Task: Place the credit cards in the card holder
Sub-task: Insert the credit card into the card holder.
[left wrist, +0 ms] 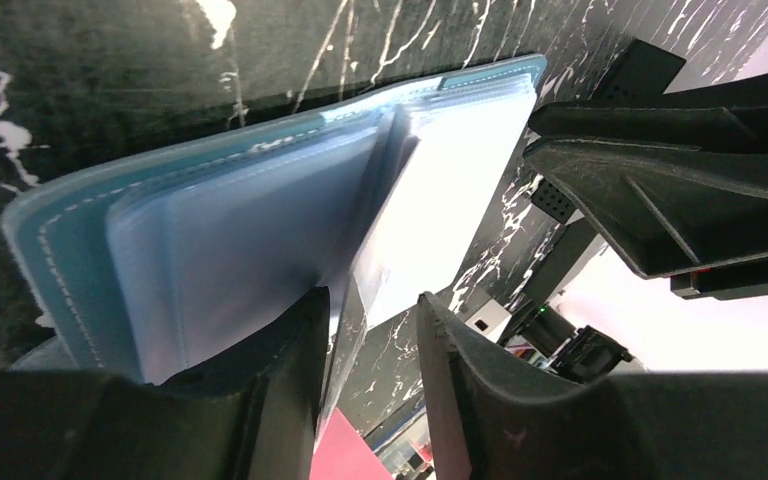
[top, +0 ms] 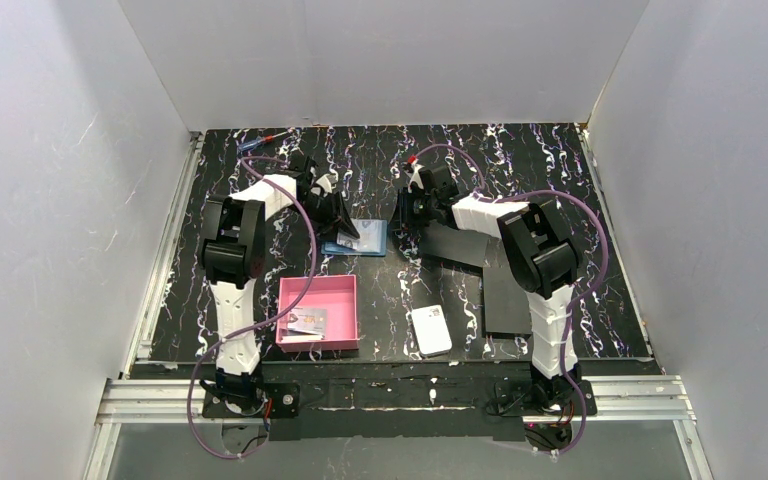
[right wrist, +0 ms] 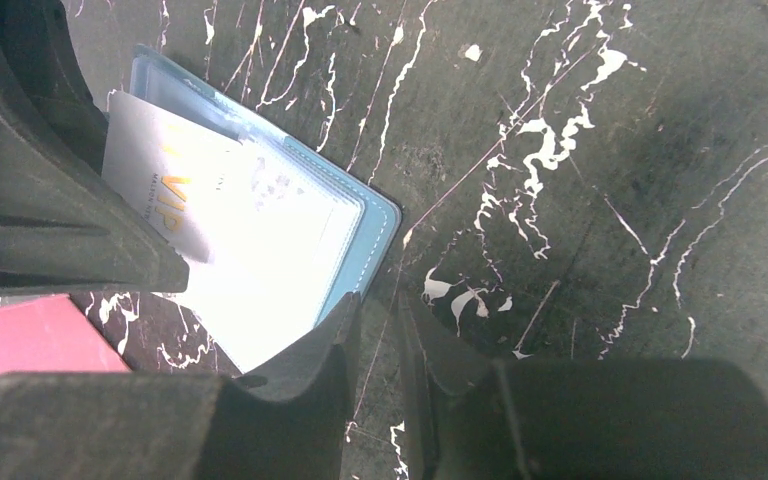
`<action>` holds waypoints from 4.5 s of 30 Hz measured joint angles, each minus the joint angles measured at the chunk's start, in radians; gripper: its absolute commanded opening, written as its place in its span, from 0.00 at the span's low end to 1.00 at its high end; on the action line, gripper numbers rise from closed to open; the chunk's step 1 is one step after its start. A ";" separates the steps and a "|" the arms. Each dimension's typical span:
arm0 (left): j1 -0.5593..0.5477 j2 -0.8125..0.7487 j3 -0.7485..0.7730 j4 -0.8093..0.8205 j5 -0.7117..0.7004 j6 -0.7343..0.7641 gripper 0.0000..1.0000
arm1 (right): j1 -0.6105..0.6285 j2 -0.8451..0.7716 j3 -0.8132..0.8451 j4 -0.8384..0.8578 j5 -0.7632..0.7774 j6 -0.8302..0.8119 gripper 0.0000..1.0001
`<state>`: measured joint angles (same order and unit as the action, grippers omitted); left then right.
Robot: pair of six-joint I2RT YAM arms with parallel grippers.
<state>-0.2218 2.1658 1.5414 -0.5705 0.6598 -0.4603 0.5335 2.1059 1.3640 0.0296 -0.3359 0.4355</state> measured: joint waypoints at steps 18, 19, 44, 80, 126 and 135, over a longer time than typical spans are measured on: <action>0.056 -0.019 -0.080 0.105 0.111 -0.009 0.37 | 0.000 0.003 0.003 0.000 -0.007 -0.005 0.29; 0.061 -0.019 -0.084 0.108 0.112 -0.010 0.34 | 0.000 0.003 0.003 0.000 -0.007 -0.005 0.29; 0.076 -0.019 -0.103 0.117 0.142 0.032 0.00 | 0.012 0.010 0.025 -0.018 -0.014 -0.028 0.41; 0.089 -0.011 -0.032 0.005 0.185 0.129 0.43 | 0.117 -0.019 0.109 -0.106 -0.031 -0.030 0.25; 0.108 -0.035 -0.042 -0.035 0.314 0.296 0.00 | 0.047 0.043 0.102 -0.081 -0.149 -0.127 0.17; 0.108 0.022 -0.039 -0.085 0.313 0.310 0.00 | 0.046 0.044 0.102 -0.080 -0.154 -0.129 0.17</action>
<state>-0.1143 2.1876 1.5024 -0.6556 0.9726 -0.1501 0.5797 2.1498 1.4662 -0.0509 -0.4896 0.3069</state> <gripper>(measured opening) 0.010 0.173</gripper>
